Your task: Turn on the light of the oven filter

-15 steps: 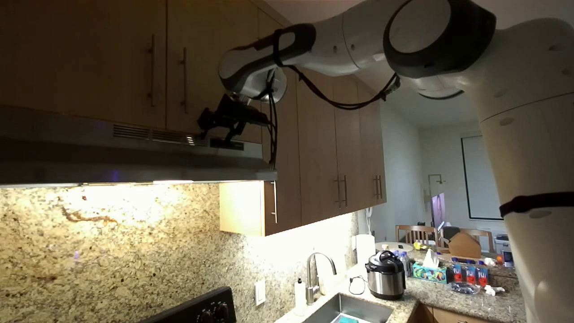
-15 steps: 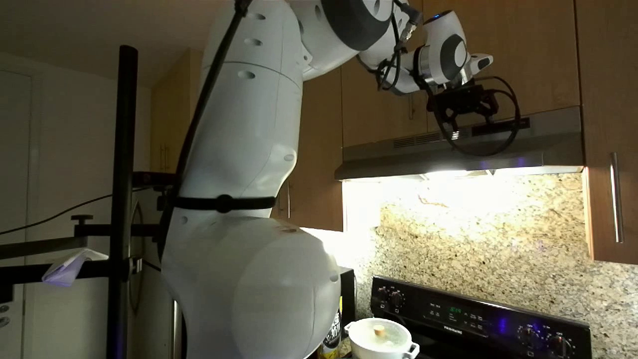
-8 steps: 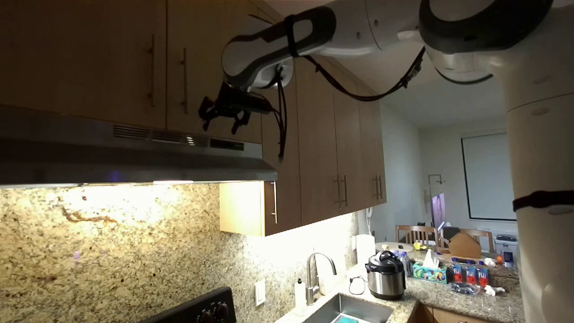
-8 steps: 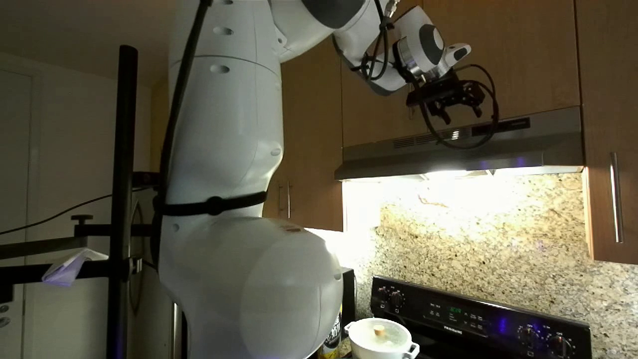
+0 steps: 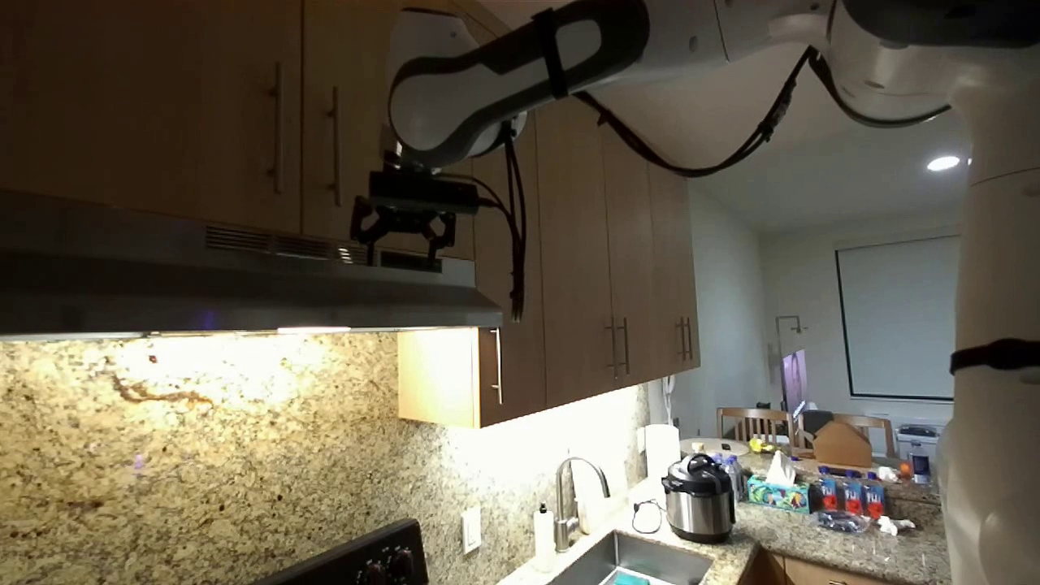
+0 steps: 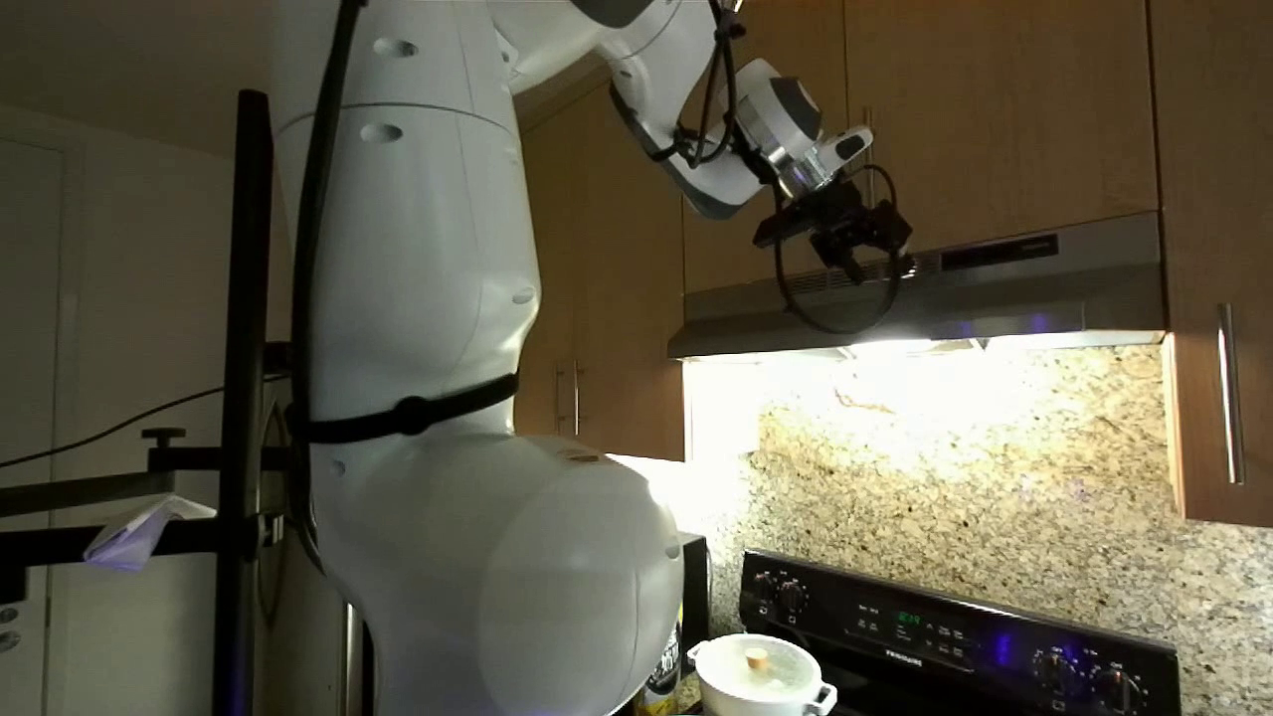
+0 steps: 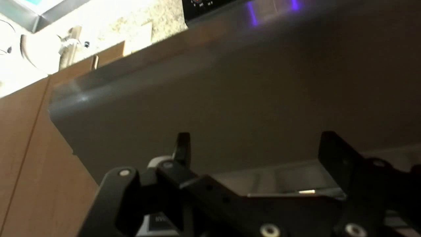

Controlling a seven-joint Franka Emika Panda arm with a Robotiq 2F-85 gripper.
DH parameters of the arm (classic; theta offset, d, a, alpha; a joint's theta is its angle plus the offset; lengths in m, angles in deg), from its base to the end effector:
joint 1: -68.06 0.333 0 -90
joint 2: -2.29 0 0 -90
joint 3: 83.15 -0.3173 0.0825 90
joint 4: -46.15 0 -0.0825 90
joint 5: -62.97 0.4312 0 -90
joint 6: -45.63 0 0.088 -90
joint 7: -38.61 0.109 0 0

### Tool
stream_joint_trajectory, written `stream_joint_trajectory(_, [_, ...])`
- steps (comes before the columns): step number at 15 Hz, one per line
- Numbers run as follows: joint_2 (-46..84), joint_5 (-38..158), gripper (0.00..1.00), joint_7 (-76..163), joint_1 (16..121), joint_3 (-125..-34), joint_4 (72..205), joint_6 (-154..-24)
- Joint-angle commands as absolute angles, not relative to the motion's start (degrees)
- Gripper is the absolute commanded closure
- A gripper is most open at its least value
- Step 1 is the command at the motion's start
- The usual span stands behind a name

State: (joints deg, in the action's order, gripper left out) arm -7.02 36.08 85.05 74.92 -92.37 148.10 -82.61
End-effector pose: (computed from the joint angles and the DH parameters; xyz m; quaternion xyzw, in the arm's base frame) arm 0.5787 0.1604 0.6870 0.9134 -0.1605 0.3716 0.0436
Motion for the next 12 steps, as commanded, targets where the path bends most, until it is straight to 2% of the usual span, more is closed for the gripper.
stream_joint_trajectory(1, [-10.1, 35.0, 0.0, 89.5, 74.1, -95.1, 153.4, -77.8])
stream_joint_trajectory(12, [-10.8, 42.6, 0.0, 85.2, 76.4, -97.2, 163.7, -72.4])
